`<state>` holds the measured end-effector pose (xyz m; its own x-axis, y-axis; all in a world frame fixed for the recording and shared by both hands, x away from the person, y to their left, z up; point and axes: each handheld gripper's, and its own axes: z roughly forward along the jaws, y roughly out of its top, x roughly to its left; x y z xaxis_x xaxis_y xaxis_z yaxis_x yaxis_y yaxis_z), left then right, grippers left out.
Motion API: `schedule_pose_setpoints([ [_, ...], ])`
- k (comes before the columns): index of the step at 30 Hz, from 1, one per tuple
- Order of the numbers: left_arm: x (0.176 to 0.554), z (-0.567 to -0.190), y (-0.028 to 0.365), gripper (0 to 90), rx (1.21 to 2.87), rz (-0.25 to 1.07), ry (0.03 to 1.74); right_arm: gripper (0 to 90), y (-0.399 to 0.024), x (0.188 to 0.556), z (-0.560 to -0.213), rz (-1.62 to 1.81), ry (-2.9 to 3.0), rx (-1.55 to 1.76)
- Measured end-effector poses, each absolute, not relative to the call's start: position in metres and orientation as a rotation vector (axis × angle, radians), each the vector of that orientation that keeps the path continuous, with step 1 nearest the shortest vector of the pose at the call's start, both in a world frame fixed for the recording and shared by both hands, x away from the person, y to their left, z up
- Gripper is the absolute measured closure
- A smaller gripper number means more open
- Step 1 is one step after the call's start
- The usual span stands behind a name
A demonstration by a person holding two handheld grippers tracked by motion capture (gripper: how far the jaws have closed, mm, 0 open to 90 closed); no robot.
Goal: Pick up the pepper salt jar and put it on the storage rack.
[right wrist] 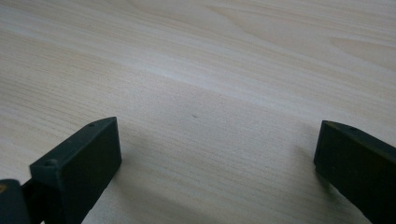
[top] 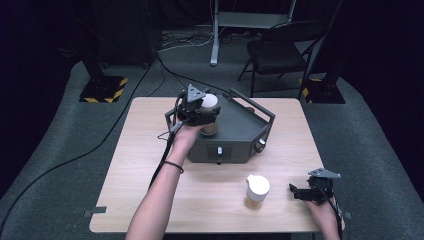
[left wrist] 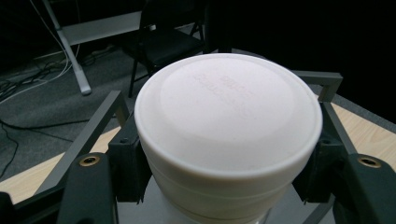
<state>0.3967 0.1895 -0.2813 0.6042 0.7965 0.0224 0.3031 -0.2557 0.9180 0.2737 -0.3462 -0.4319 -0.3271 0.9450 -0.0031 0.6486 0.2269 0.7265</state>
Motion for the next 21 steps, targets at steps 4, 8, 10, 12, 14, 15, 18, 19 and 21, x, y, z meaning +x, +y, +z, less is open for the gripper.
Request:
schedule_pose_setpoints([
  [4,0.3988,-0.2829,0.1865,33.2,1.837,0.612,0.900,0.0,-0.3462,0.2737,-0.4319,0.884,2.059,1.464],
  [8,0.4002,-0.2829,0.1843,33.2,1.848,0.606,0.906,0.0,-0.3462,0.2737,-0.4319,0.884,2.059,1.464],
  [10,0.4008,-0.2838,0.1845,33.1,1.841,0.602,0.912,0.0,-0.3462,0.2737,-0.4319,0.884,2.059,1.463],
  [12,0.4019,-0.2843,0.1853,33.1,1.838,0.599,0.913,0.0,-0.3462,0.2737,-0.4319,0.884,2.059,1.463],
  [14,0.4029,-0.2840,0.1860,32.9,1.841,0.593,0.911,0.0,-0.3462,0.2737,-0.4319,0.884,2.059,1.463],
  [15,0.4027,-0.2838,0.1863,32.6,1.839,0.593,0.913,0.0,-0.3462,0.2737,-0.4319,0.884,2.059,1.464],
  [18,0.3988,-0.2838,0.1862,23.7,1.813,0.607,0.922,0.0,-0.3462,0.2737,-0.4319,0.884,2.059,1.463],
  [19,0.3980,-0.2835,0.1862,20.9,1.814,0.608,0.918,0.0,-0.3464,0.2739,-0.4319,0.884,2.061,1.462],
  [21,0.3965,-0.2819,0.1869,17.6,1.822,0.606,0.914,0.0,-0.3463,0.2738,-0.4319,0.884,2.060,1.462],
])
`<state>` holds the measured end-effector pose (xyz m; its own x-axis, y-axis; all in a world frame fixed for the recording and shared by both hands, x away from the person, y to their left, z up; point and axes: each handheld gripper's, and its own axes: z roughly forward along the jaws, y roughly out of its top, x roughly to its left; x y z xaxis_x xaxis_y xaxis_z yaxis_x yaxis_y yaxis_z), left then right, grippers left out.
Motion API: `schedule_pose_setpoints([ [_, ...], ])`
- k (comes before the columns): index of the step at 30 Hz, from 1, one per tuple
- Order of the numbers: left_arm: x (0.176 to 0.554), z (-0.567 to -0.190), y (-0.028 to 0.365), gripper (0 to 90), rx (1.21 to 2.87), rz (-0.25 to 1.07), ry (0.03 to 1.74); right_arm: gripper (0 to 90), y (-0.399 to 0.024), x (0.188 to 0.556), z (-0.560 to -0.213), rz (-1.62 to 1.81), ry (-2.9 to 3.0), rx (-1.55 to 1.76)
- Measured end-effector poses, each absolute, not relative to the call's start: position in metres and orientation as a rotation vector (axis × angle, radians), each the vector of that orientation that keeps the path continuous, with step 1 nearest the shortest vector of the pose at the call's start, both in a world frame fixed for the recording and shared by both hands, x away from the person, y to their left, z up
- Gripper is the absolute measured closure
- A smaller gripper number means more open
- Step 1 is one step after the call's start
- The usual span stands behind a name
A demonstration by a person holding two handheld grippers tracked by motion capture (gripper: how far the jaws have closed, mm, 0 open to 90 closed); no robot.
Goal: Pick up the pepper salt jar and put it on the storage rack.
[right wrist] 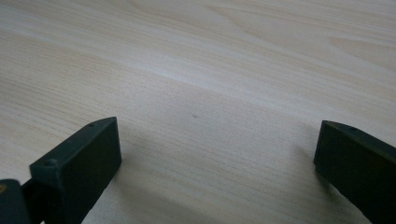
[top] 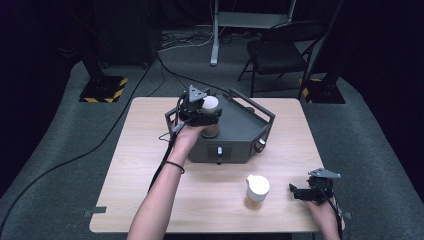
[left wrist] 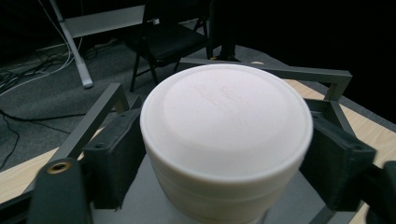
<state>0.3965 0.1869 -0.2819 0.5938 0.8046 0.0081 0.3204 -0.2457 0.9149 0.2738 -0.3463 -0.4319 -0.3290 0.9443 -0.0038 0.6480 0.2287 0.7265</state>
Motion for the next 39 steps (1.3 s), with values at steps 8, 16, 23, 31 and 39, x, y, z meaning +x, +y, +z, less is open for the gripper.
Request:
schedule_pose_setpoints([
  [8,0.379,-0.287,0.200,11.9,1.803,0.626,0.869,0.0,-0.346,0.274,-0.432,0.884,2.062,1.460],
  [16,0.372,-0.295,0.218,4.5,1.793,0.589,0.837,0.0,-0.346,0.274,-0.432,0.885,2.062,1.460],
  [23,0.363,-0.301,0.229,1.1,1.822,0.593,0.837,0.0,-0.346,0.274,-0.432,0.885,2.062,1.460],
  [31,0.350,-0.308,0.237,0.1,1.831,0.613,0.840,0.0,-0.346,0.274,-0.432,0.885,2.062,1.460],
  [39,0.336,-0.324,0.252,0.1,1.837,0.619,0.850,0.0,-0.346,0.274,-0.432,0.885,2.062,1.460],
])
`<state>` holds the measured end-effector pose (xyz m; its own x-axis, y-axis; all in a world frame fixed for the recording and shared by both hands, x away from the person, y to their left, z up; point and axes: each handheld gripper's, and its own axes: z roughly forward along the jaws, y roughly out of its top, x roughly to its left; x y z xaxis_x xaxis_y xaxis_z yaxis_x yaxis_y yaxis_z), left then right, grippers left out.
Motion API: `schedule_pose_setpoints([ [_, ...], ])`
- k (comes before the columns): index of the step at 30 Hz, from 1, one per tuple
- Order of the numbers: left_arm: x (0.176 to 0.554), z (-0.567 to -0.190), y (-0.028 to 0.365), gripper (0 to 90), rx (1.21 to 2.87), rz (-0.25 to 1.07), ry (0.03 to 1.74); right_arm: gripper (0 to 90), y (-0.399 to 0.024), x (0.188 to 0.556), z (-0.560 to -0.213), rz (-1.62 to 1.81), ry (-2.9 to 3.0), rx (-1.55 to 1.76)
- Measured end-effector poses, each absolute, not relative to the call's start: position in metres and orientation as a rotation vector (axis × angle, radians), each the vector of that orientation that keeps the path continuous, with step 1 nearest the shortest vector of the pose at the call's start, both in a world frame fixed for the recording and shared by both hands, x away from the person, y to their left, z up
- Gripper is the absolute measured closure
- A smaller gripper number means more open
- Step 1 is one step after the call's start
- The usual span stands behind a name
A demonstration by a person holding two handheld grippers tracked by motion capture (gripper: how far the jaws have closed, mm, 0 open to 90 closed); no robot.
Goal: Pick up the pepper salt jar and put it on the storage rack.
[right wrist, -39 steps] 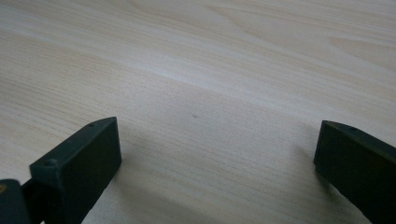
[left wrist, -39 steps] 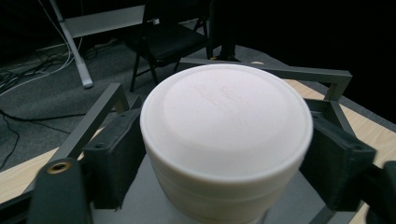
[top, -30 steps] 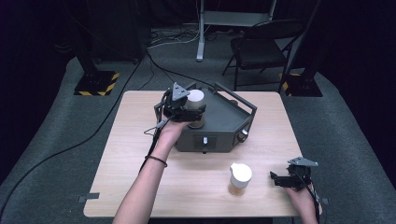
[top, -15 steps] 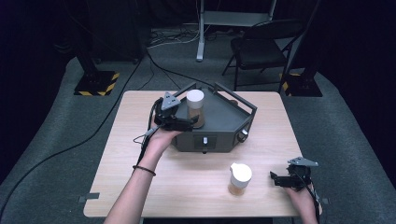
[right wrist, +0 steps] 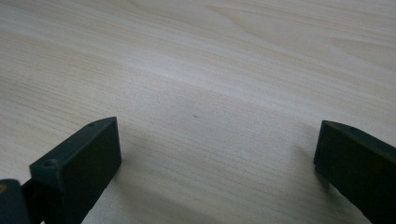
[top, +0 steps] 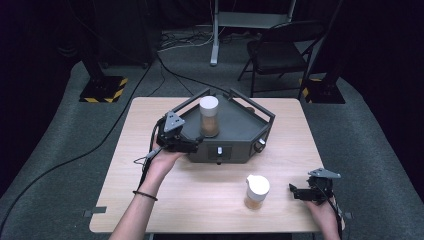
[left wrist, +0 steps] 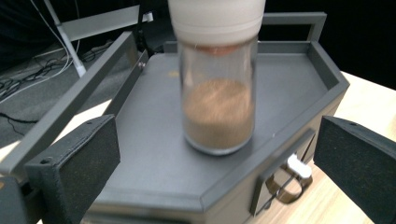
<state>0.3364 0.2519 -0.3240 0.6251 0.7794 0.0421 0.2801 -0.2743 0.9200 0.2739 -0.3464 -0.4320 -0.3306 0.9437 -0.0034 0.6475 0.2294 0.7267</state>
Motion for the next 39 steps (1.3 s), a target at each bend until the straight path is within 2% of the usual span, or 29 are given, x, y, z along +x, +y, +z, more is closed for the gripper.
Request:
schedule_pose_setpoints([
  [39,0.283,-0.418,0.316,0.5,1.834,0.555,0.930,0.0,-0.346,0.274,-0.432,0.885,2.062,1.460],
])
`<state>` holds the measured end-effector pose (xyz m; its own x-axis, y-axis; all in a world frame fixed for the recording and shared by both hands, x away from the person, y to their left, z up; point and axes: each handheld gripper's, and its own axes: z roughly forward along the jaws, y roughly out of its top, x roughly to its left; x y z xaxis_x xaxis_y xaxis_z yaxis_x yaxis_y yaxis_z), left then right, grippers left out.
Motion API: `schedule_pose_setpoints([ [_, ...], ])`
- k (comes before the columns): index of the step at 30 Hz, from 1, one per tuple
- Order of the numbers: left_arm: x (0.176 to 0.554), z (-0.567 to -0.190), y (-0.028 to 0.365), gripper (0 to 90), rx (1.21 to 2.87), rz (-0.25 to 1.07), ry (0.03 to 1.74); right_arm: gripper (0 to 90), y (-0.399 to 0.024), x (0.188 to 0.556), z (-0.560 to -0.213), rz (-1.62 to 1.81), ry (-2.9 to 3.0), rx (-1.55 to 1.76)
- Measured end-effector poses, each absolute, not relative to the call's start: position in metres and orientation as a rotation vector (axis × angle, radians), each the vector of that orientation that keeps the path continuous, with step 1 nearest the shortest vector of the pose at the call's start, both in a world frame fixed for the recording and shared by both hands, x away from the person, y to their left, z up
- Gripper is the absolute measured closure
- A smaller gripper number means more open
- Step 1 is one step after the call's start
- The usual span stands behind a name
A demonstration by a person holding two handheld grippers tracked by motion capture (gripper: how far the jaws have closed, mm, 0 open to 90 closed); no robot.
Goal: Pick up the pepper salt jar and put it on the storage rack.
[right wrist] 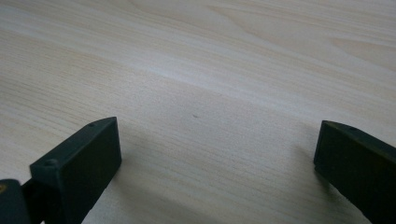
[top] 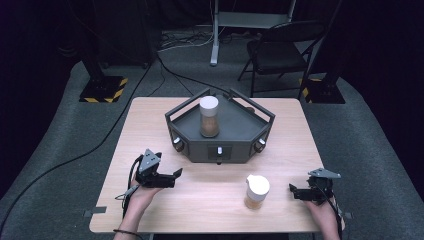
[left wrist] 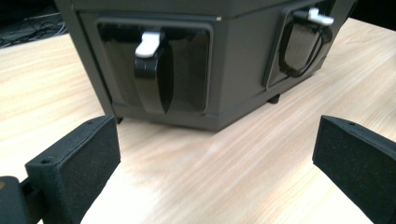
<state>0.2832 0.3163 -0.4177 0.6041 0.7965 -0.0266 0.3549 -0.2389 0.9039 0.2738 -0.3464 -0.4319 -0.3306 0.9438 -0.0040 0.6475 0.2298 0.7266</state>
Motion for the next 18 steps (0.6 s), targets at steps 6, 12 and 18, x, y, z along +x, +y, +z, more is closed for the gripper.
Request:
schedule_pose_setpoints([
  [6,0.277,-0.429,0.325,0.5,1.831,0.548,0.960,0.0,-0.346,0.274,-0.432,0.885,2.062,1.460],
  [12,0.274,-0.441,0.333,0.5,1.829,0.525,0.993,0.0,-0.346,0.274,-0.432,0.885,2.062,1.460],
  [18,0.273,-0.449,0.340,0.6,1.826,0.514,1.026,0.0,-0.346,0.274,-0.432,0.885,2.062,1.460],
])
